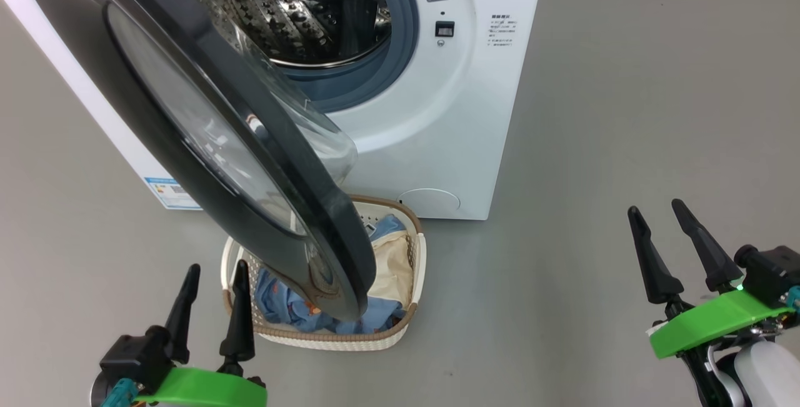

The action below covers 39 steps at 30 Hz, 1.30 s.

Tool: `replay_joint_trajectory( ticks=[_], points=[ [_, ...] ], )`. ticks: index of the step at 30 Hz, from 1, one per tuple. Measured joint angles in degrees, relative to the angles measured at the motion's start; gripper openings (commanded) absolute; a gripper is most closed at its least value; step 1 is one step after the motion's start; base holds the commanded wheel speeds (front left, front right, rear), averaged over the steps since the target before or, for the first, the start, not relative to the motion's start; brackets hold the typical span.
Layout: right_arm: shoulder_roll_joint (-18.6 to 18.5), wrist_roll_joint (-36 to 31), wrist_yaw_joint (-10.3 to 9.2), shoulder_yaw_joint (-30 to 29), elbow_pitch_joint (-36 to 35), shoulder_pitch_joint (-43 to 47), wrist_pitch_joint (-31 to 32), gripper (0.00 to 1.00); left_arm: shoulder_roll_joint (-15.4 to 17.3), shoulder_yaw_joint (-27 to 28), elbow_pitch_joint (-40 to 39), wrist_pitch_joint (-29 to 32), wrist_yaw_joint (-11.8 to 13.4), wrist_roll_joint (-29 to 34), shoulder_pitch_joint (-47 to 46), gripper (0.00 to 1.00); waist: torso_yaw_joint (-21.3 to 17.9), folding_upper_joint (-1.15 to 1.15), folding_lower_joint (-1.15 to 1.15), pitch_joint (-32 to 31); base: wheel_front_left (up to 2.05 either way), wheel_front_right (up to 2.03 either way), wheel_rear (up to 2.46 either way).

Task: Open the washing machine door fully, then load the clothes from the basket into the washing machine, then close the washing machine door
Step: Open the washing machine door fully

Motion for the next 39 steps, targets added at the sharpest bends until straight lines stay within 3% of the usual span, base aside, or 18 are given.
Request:
replay_joint_trajectory(
  ticks=[9, 22, 23, 24, 25, 26, 32, 39],
  points=[
    [2.9, -3.7, 0.04, -2.6, 0.5, 3.1, 0.0, 1.0, 0.0, 0.0, -0.1, 0.0, 0.0, 0.0, 0.0, 1.0, 0.4, 0.0, 0.0, 0.9, 0.0, 0.0, 0.0],
    [4.4, -6.0, 0.05, -4.0, 0.8, 4.0, 0.0, 1.0, 0.0, 0.2, -0.2, 0.0, 0.0, 0.0, -0.3, 1.0, 0.3, 0.0, 0.0, 2.2, 0.0, 0.0, 0.0],
    [4.4, -6.0, 0.05, -4.1, 0.8, 4.0, 0.0, 1.0, 0.0, 0.2, -0.2, 0.0, 0.0, 0.0, -0.3, 0.8, 0.3, 0.0, 0.0, 2.2, 0.0, 0.0, 0.0],
    [4.5, -6.0, 0.05, -4.2, 0.8, 4.0, 0.0, 1.0, 0.0, 0.3, -0.4, 0.0, 0.0, 0.0, -0.3, 0.39, 0.3, 0.0, 0.0, 2.2, 0.0, 0.0, 0.0],
    [4.6, -6.1, 0.05, -4.4, 0.7, 4.0, 0.0, 1.0, 0.0, 0.5, -0.7, 0.0, 0.0, 0.0, -0.4, 0.15, 0.3, 0.0, 0.0, 2.1, 0.0, 0.0, 0.0],
    [4.7, -6.1, 0.05, -4.6, 0.7, 4.0, 0.0, 1.0, 0.0, 0.6, -1.1, 0.0, 0.0, -0.1, -0.4, 0.0, 0.4, 0.0, 0.0, 2.1, 0.0, 0.0, 0.0],
    [4.9, -6.5, 0.05, -5.4, 0.5, 4.1, 0.0, 1.0, -0.1, 1.7, -5.2, 0.0, 0.0, -0.7, -0.9, 0.0, 0.8, 0.0, 0.0, 1.7, 0.0, 0.0, 0.0],
    [5.1, -6.5, 0.05, -5.6, 0.5, 4.8, 0.0, 1.0, 0.0, 2.3, -18.8, 0.0, 0.0, -0.5, -1.8, 0.0, 1.1, 0.0, 0.0, 1.4, 0.0, 0.0, 0.0]
  ],
)
